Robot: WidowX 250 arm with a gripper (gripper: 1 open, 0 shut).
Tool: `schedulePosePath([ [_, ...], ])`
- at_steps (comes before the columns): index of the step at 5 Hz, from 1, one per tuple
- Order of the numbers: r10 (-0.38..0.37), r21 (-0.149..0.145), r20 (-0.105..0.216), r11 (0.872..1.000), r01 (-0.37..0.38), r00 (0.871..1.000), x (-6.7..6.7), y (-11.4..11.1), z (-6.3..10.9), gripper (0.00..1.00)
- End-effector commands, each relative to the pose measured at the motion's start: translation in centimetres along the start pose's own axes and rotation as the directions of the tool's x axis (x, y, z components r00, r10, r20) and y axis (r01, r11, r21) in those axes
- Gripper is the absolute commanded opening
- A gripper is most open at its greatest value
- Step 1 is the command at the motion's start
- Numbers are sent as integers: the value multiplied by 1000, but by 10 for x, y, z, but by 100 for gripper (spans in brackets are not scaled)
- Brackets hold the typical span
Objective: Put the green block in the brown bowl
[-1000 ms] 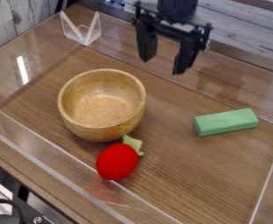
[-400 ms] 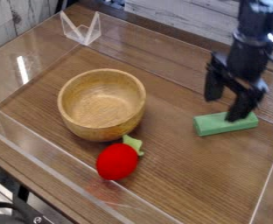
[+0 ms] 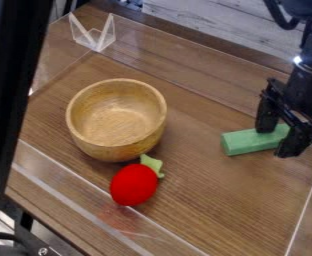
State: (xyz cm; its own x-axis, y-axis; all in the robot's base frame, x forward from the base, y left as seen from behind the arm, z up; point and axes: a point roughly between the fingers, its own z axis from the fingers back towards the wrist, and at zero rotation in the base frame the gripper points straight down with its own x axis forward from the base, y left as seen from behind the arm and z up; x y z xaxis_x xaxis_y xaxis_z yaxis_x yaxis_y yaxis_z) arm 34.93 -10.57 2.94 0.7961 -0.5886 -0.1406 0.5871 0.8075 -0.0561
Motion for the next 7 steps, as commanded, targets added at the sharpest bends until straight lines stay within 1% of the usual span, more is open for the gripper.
schedulePosePath([
  [1,-20,8,6,1000,20,1000,2,16,-4,100],
  [2,-25,-4,-5,1000,25,1000,1,22,-1,100],
  [3,1,-19,-12,1000,-2,1000,-4,22,-1,0],
  [4,28,-34,-9,999,-29,1000,-8,18,0,100],
  [5,6,-38,4,999,-6,1000,-13,14,1,0],
  [6,-12,-34,16,999,13,1000,-15,12,3,0],
  [7,34,-32,42,999,-33,999,-19,3,9,100],
])
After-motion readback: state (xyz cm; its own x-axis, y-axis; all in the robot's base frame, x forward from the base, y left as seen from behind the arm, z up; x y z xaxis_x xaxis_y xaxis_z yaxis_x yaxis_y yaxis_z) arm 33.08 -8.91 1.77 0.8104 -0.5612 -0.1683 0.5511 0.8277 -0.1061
